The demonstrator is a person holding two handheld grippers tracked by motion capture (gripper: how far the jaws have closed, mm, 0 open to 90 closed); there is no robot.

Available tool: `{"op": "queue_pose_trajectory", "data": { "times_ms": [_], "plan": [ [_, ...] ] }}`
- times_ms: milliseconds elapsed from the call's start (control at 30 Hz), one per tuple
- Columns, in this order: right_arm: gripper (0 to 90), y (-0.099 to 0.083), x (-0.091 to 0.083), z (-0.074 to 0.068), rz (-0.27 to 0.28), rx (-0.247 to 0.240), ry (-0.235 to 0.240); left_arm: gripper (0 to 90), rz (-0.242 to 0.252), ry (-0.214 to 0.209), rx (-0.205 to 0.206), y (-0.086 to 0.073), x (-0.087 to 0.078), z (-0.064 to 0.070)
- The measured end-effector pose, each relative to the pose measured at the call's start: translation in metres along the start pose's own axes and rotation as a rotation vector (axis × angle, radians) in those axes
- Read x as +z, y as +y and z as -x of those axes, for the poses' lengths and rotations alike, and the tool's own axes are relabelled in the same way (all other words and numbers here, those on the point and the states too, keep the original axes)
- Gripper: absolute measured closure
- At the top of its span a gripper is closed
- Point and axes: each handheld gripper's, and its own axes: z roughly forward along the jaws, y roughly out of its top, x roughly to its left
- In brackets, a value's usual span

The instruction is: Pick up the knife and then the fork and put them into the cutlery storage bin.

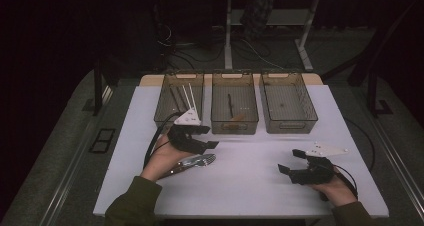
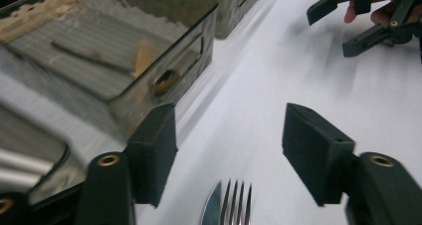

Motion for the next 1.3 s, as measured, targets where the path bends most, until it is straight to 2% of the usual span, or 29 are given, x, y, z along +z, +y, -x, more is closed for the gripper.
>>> {"op": "queue_pose_trajectory", "data": {
  "times_ms": [100, 200, 233, 267, 533, 633, 800, 933, 1067, 1300],
  "plan": [
    [17.7, 0.0, 0.001, -0.001, -0.005, -0.002, 0.001, 44.8, 0.01, 0.009, -0.007, -0.014, -0.01, -0.001],
    [17.7, -0.001, 0.002, -0.001, -0.009, -0.002, 0.001, 49.3, -0.01, 0.025, -0.005, -0.028, -0.019, -0.002],
    [17.7, -0.001, 0.002, -0.001, -0.009, -0.002, 0.001, 51.3, -0.01, 0.025, -0.005, -0.028, -0.019, -0.002],
    [17.7, -0.001, 0.002, 0.0, -0.01, -0.002, -0.001, 53.1, -0.018, 0.028, -0.009, -0.035, -0.025, -0.003],
    [17.7, -0.001, 0.002, 0.0, -0.013, -0.001, -0.004, 64.7, -0.039, 0.008, -0.028, -0.06, -0.041, -0.003],
    [17.7, -0.001, 0.002, 0.0, -0.013, -0.004, -0.004, 67.2, -0.066, 0.002, -0.03, -0.069, -0.045, -0.003],
    [17.7, -0.002, 0.002, 0.0, -0.016, -0.007, -0.004, 70.9, -0.107, -0.003, -0.038, -0.084, -0.049, -0.002],
    [17.7, -0.001, 0.001, -0.001, -0.016, -0.013, -0.004, 71.6, -0.118, -0.005, -0.042, -0.093, -0.05, -0.002],
    [17.7, -0.001, 0.001, -0.002, -0.02, -0.022, -0.01, 71.8, -0.153, -0.002, -0.029, -0.097, -0.046, -0.001],
    [17.7, -0.001, 0.001, -0.002, -0.023, -0.03, -0.01, 71.9, -0.181, -0.005, -0.015, -0.1, -0.038, -0.002]
  ]
}}
